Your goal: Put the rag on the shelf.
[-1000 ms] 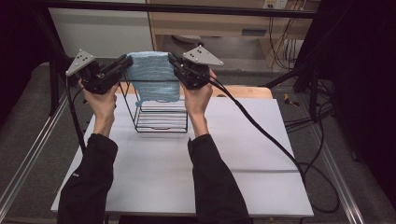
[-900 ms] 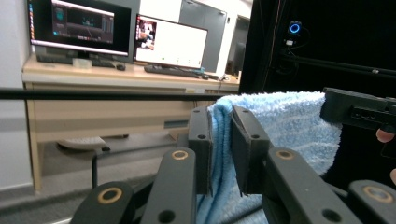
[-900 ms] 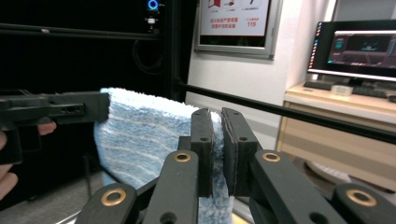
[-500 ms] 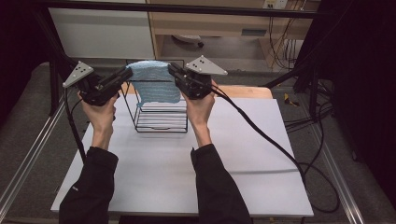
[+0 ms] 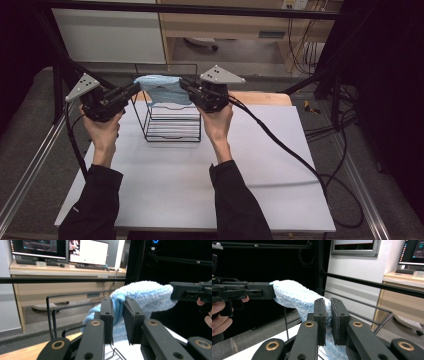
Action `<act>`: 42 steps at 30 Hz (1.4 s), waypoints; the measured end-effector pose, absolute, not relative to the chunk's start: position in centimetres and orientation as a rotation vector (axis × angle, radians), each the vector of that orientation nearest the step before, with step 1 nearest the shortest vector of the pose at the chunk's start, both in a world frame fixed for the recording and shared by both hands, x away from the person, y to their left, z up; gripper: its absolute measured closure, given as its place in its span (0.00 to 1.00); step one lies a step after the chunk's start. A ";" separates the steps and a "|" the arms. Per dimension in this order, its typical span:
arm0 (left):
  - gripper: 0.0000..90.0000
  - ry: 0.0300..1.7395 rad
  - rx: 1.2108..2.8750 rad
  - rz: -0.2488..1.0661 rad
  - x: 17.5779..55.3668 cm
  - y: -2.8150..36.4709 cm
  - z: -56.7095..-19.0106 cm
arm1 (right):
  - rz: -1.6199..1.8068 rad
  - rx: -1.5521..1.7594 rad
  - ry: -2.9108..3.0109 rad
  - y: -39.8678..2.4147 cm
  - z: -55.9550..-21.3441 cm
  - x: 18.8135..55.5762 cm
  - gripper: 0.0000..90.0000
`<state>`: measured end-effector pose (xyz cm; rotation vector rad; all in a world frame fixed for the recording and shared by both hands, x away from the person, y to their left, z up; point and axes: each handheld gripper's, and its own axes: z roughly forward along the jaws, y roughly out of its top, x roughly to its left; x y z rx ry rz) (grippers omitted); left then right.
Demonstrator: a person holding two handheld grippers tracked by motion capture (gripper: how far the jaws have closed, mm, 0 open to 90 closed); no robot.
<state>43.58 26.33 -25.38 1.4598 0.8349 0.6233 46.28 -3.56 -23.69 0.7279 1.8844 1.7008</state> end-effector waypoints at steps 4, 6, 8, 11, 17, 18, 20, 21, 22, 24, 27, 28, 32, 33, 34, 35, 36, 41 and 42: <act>0.84 0.848 1.472 0.621 43.3 26.4 -25.4 | 1.697 0.719 1.915 -3.6 -24.1 46.1 0.93; 0.83 0.859 1.479 0.620 43.2 26.5 -25.1 | 1.705 0.716 1.923 -3.7 -24.3 46.1 0.93; 0.82 0.876 1.482 0.616 43.0 26.5 -24.8 | 1.710 0.721 1.927 -3.7 -24.4 46.1 0.93; 0.83 0.908 1.469 0.617 42.7 26.7 -23.9 | 1.710 0.720 1.939 -3.8 -24.6 46.1 0.93; 0.88 0.916 1.477 0.644 42.8 26.5 -21.1 | 1.707 0.703 1.951 -3.8 -25.0 46.1 0.93; 0.89 0.926 1.490 0.640 43.1 26.3 -20.7 | 1.707 0.704 1.953 -3.9 -25.0 46.1 0.93; 0.91 0.942 1.522 0.620 43.7 25.8 -20.1 | 1.699 0.697 1.956 -3.9 -25.1 46.0 0.93; 0.92 0.946 1.533 0.615 44.0 25.5 -20.0 | 1.694 0.689 1.958 -3.9 -25.1 46.0 0.93; 0.93 0.949 1.548 0.613 44.2 25.2 -19.9 | 1.691 0.685 1.960 -3.9 -25.1 46.0 0.93; 0.94 0.954 1.577 0.608 44.8 24.6 -19.9 | 1.688 0.680 1.962 -3.9 -25.1 45.9 0.93; 0.95 0.952 1.621 0.581 45.2 24.0 -20.4 | 1.677 0.671 1.970 -3.8 -25.2 45.9 0.93; 0.96 0.951 1.630 0.569 45.2 24.0 -20.8 | 1.673 0.668 1.973 -3.9 -25.3 45.8 0.93; 0.98 0.952 1.650 0.525 44.9 24.1 -22.1 | 1.663 0.660 1.981 -3.9 -25.3 45.7 0.92; 0.99 0.952 1.656 0.519 44.7 24.2 -22.4 | 1.663 0.660 1.985 -3.8 -25.3 45.7 0.91; 0.99 0.952 1.662 0.516 44.6 24.2 -22.7 | 1.664 0.659 1.990 -3.8 -25.3 45.7 0.90; 0.99 0.953 1.665 0.514 44.5 24.3 -22.9 | 1.669 0.661 1.996 -3.9 -25.3 45.7 0.88; 0.99 0.952 1.669 0.510 44.4 24.3 -23.1 | 1.676 0.659 2.005 -3.9 -25.2 45.7 0.87; 0.99 0.942 1.689 0.503 44.1 24.4 -24.1 | 1.712 0.672 2.004 -4.2 -24.8 45.5 0.80; 0.99 0.942 1.694 0.505 44.1 24.4 -24.3 | 1.718 0.676 2.001 -4.2 -24.7 45.5 0.79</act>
